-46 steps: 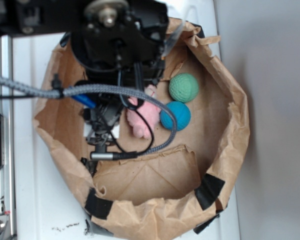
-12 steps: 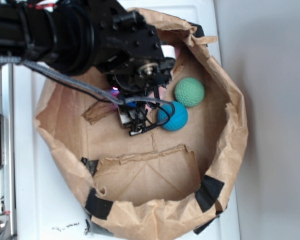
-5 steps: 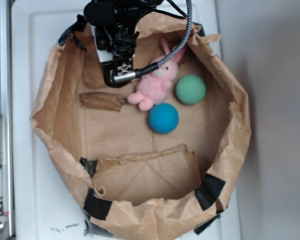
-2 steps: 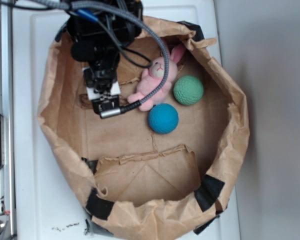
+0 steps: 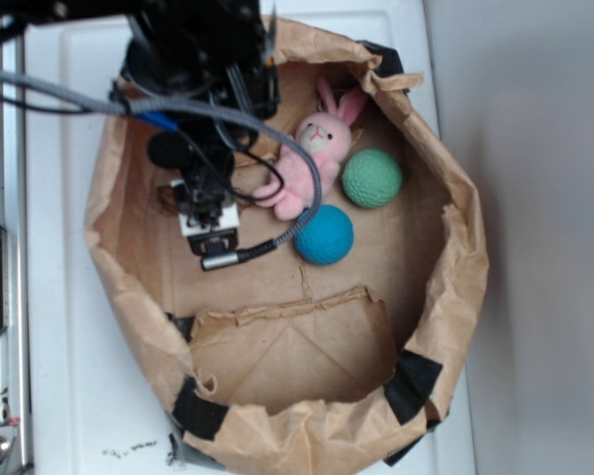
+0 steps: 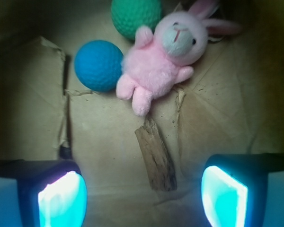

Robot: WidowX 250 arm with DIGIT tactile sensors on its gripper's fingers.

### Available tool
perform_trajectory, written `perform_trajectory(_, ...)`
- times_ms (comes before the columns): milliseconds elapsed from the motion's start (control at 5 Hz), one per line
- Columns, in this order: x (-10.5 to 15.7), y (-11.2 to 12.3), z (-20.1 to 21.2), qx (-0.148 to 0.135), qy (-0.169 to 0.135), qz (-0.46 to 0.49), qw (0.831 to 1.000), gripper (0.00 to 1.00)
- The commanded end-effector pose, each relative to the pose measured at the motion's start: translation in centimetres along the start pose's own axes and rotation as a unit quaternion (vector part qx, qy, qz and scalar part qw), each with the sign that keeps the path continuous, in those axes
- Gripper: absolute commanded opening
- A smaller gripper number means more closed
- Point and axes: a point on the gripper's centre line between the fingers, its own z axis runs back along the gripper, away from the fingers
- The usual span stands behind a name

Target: Grab the wood chip.

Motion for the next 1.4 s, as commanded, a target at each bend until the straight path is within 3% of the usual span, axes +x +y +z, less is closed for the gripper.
perform_trajectory(0, -0.2, -0.1, -2.4, 0.041, -0.022, -0.023, 0.999, 1.0)
perform_trajectory(200, -0.6, -0.1, -3.5, 0.053, -0.014, -0.024, 0.998, 1.0)
perform_trajectory(400, -1.5, 0.3, -5.3, 0.084, 0.002, -0.027, 0.996, 1.0)
perform_trajectory(800, 0.5, 0.8, -7.5, 0.122, 0.028, -0.039, 0.991, 1.0)
perform_trajectory(1000, 0.0, 0.2, -7.9, 0.128, 0.03, -0.04, 0.99, 1.0)
perform_trajectory(1200, -0.5, 0.0, -8.3, 0.127, 0.023, -0.039, 0.991, 0.51)
